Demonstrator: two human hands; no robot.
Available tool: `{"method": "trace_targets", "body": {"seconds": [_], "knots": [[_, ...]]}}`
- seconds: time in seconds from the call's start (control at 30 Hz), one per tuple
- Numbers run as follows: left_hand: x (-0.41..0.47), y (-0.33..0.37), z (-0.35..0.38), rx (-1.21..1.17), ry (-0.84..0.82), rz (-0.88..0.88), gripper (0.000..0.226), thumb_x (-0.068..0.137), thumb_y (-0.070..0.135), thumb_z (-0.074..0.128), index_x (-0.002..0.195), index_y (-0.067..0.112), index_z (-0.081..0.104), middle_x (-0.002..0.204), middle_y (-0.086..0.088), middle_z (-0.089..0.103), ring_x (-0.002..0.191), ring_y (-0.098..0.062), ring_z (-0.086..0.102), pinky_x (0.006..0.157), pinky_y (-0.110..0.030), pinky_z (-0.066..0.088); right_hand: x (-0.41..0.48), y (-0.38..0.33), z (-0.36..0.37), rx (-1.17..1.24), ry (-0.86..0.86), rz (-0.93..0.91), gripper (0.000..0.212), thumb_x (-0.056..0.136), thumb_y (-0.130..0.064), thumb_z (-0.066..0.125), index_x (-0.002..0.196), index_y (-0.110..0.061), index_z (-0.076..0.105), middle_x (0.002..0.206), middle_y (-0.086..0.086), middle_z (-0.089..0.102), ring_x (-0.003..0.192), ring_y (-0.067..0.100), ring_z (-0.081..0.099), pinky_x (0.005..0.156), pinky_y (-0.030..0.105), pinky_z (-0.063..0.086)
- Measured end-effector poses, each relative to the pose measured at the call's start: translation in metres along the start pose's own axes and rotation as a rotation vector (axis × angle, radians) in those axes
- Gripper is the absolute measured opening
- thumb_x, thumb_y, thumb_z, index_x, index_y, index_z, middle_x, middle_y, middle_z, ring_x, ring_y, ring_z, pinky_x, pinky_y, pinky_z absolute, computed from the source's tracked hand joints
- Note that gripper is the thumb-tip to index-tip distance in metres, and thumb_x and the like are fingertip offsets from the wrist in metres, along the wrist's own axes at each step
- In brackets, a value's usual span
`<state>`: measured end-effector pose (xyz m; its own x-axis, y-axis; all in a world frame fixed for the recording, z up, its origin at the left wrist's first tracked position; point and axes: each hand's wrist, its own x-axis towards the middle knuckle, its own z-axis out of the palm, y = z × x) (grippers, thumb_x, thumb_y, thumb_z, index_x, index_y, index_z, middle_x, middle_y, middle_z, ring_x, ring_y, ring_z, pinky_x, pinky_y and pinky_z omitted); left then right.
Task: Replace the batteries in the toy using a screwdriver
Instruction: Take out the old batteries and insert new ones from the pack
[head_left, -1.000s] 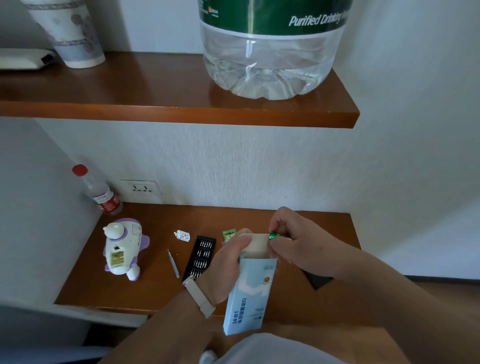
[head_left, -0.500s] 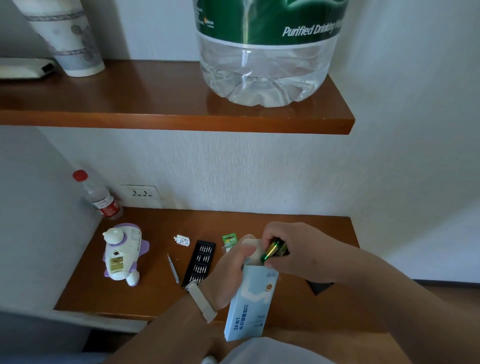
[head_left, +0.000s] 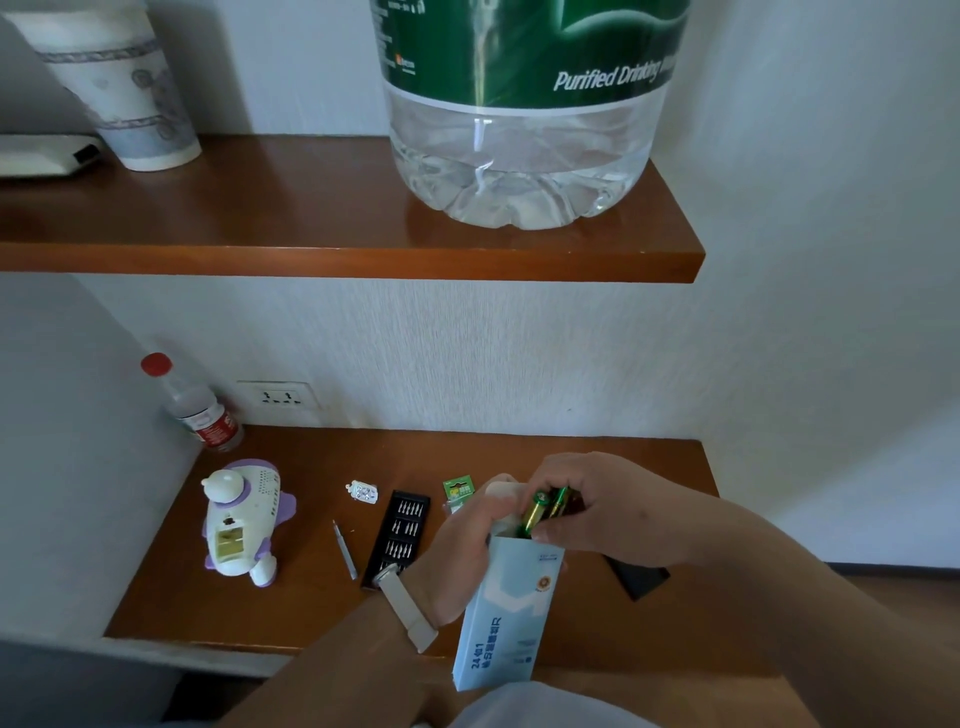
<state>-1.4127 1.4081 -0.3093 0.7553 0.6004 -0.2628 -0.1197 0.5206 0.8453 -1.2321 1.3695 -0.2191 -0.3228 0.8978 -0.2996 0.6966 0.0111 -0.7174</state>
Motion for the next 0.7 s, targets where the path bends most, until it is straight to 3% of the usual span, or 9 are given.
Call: {"method": "trace_targets", "body": {"seconds": [0.2,0.4,0.57,0.7], "knots": [[0.006,-0.001,0.002,-0.052,-0.004,0.009,0.035,0.081,0.038,0.061,0.093,0.008,0.046,0.093,-0.022,0.056,0.08,-0.032,0.065,0.08,-0.045,0.052,0.005,0.004,0.007,-0.094,0.002,-0.022,0.006,0.094,-0.035,0.061,0.099,-0.033,0.062,0.098,-0.016,0.053,0.09,0.002,0.055,0.076,0.022,0.053],[0.009,0.001,0.001,-0.032,0.017,0.014,0.035,0.089,0.033,0.053,0.11,0.007,0.045,0.101,-0.027,0.052,0.082,-0.035,0.064,0.077,-0.043,0.054,0.006,0.011,0.009,0.045,0.107,-0.026,0.021,0.089,-0.028,0.068,0.087,-0.044,0.054,0.096,-0.019,0.058,0.092,-0.002,0.058,0.071,0.019,0.056],[0.009,0.002,0.0,-0.03,0.087,0.009,0.035,0.08,0.04,0.061,0.09,0.009,0.049,0.086,-0.017,0.053,0.073,-0.023,0.058,0.073,-0.039,0.047,0.004,0.013,0.013,0.127,0.183,-0.032,0.029,0.087,-0.016,0.068,0.09,-0.042,0.054,0.096,-0.016,0.06,0.09,0.007,0.063,0.068,0.022,0.057],[0.006,0.006,-0.001,-0.089,0.04,-0.005,0.031,0.081,0.034,0.058,0.093,0.009,0.046,0.086,-0.019,0.06,0.073,-0.029,0.064,0.072,-0.038,0.053,0.004,0.015,0.015,0.19,0.196,-0.025,0.029,0.09,-0.005,0.059,0.093,-0.034,0.062,0.103,-0.013,0.054,0.094,0.011,0.065,0.075,0.028,0.059]]}}
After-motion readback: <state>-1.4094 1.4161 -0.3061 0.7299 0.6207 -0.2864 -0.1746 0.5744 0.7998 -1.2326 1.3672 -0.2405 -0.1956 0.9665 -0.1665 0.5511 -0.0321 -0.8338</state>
